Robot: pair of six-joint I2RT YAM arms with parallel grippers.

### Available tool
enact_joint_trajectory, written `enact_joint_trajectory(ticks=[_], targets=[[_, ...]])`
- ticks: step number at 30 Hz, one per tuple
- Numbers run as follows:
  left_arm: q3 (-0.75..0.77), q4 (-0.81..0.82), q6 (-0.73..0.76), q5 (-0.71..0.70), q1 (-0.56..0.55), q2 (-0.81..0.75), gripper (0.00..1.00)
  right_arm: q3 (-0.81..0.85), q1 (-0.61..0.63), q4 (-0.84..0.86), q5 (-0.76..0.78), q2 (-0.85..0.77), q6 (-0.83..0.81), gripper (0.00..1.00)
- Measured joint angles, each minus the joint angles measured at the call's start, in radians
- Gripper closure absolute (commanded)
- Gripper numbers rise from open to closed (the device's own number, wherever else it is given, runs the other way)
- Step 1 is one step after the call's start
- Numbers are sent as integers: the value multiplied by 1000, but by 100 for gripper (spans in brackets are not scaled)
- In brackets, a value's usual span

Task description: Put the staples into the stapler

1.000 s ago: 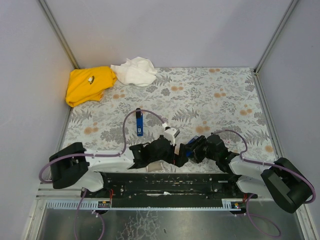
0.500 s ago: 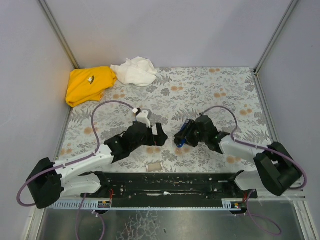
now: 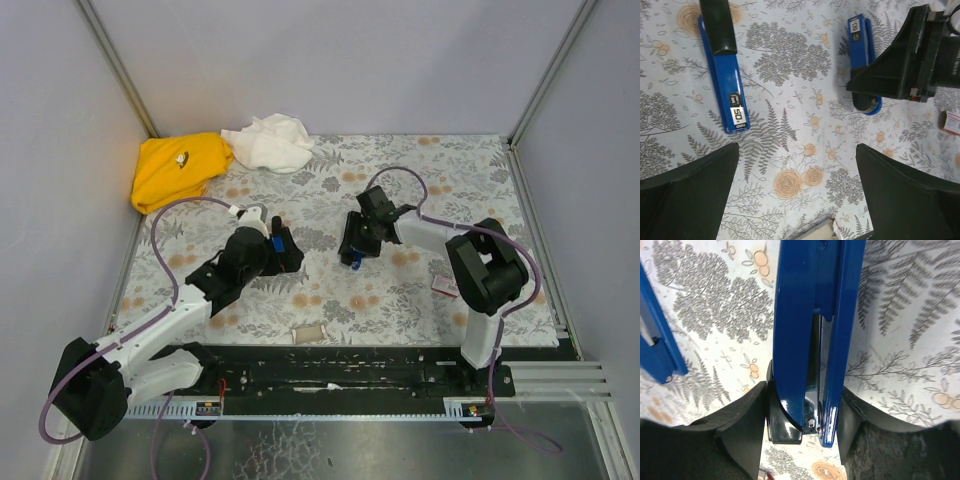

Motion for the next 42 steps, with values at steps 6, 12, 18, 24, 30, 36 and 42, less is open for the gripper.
enact_joint_trajectory(ticks=[6, 12, 18, 24, 30, 36, 42], targets=[[0, -17, 7, 9, 62, 23, 0, 132, 0, -150, 90, 64, -81, 26], [0, 6, 6, 34, 139, 77, 0, 183, 0, -198, 109, 82, -140, 0], [0, 62, 3, 76, 256, 137, 0, 187, -16, -230, 124, 42, -220, 1], [-19, 168, -12, 138, 568, 149, 0, 16, -204, -171, 97, -222, -309, 1], [-198, 330, -21, 68, 769, 20, 0, -283, -511, 14, 112, -563, -385, 1], [-379, 550, 89, 27, 769, -12, 0, -658, -542, 306, 250, -801, -446, 1], [-388, 755, 184, 52, 766, 137, 0, -846, -542, 559, 362, -784, -485, 0]])
